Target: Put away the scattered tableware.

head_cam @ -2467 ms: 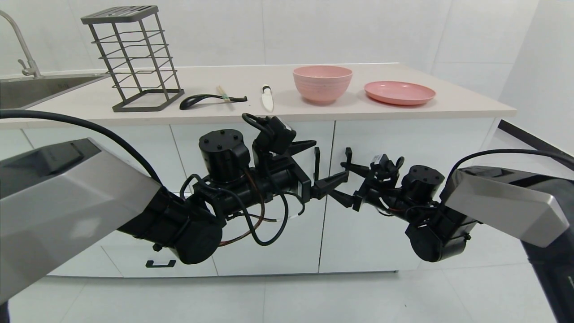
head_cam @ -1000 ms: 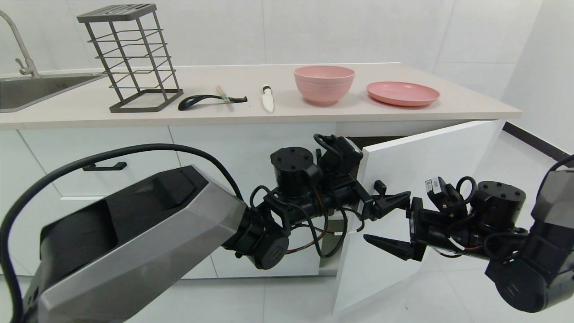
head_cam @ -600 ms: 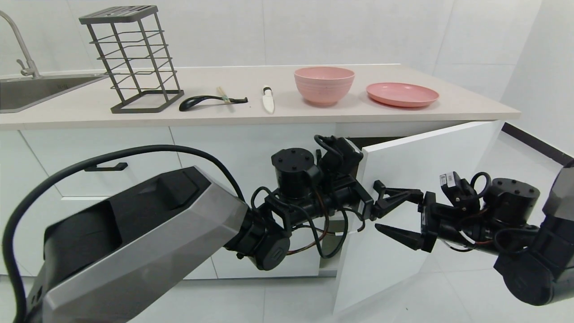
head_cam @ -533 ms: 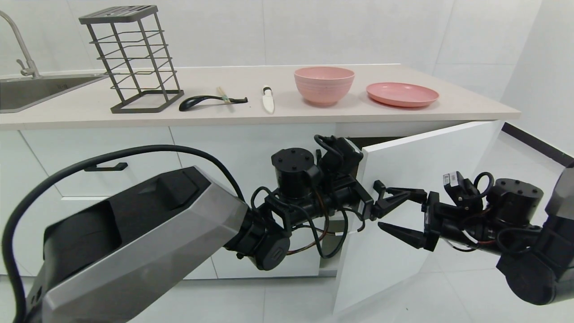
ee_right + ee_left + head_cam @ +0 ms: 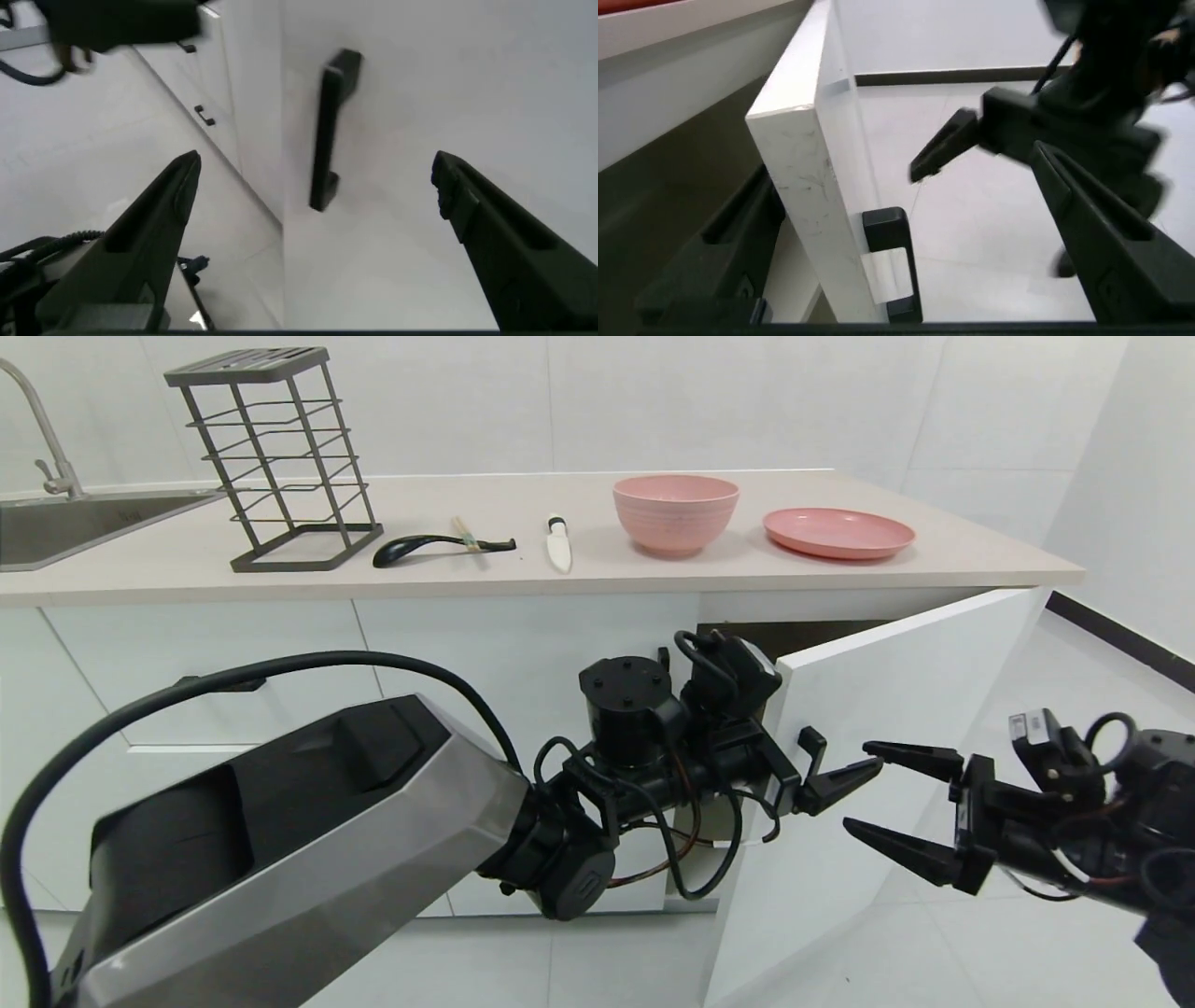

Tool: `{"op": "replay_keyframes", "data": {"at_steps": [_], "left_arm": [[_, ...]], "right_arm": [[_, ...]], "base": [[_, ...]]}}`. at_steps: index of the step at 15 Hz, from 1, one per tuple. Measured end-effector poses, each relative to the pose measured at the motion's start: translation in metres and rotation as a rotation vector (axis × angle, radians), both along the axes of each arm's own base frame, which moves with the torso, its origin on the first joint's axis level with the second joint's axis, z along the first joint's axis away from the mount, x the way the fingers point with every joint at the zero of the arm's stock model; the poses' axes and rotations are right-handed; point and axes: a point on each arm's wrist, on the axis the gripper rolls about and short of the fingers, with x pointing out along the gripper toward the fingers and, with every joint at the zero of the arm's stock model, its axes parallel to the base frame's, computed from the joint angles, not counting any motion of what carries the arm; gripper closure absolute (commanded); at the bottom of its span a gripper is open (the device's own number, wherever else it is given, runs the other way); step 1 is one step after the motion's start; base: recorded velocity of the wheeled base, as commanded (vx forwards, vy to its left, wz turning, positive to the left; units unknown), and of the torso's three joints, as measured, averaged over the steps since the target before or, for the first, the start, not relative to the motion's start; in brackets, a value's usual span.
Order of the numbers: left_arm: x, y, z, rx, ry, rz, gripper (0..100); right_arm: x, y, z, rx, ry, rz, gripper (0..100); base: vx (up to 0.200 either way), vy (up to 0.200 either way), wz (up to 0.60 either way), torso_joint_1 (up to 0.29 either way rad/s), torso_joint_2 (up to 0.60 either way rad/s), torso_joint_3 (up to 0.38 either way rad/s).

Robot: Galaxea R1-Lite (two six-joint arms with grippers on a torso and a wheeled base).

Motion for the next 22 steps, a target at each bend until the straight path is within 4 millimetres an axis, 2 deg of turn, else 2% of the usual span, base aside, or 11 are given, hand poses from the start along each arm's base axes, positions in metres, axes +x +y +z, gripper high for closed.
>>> {"op": "replay_keyframes", "data": {"at_steps": [3,6,11,16,19,22], "left_arm": [[-0.003,-0.002,-0.001,0.005,0.000,0.025,0],[-0.002,-0.001,-0.004,0.012,0.007,0.048,0],[-0.003,-0.003,-0.013,0.027,0.017,0.046,0],[-0.014,-0.013,-0.022,0.020,0.012,0.017,0],[-0.035,-0.030,-0.028,0.020,0.010,-0.042,0],[-0.053,-0.045,-0.037,0.030,0.017,-0.094,0]], "right_arm": [[-0.044,-0.003,0.021,-0.023,-0.062,-0.007,0],[-0.069,-0.008,0.045,-0.038,-0.197,-0.037,0],[-0.101,-0.009,0.076,-0.045,-0.394,-0.056,0],[-0.131,-0.011,0.093,-0.056,-0.503,-0.091,0],[-0.144,-0.012,0.094,-0.062,-0.507,-0.116,0],[-0.153,-0.014,0.104,-0.075,-0.616,-0.142,0]], "base": [[0.000,0.000,0.00,0.000,0.00,0.000],[0.000,0.000,0.00,0.000,0.00,0.000],[0.000,0.000,0.00,0.000,0.00,0.000],[0.000,0.000,0.00,0.000,0.00,0.000],[0.000,0.000,0.00,0.000,0.00,0.000],[0.000,0.000,0.00,0.000,0.00,0.000]]}}
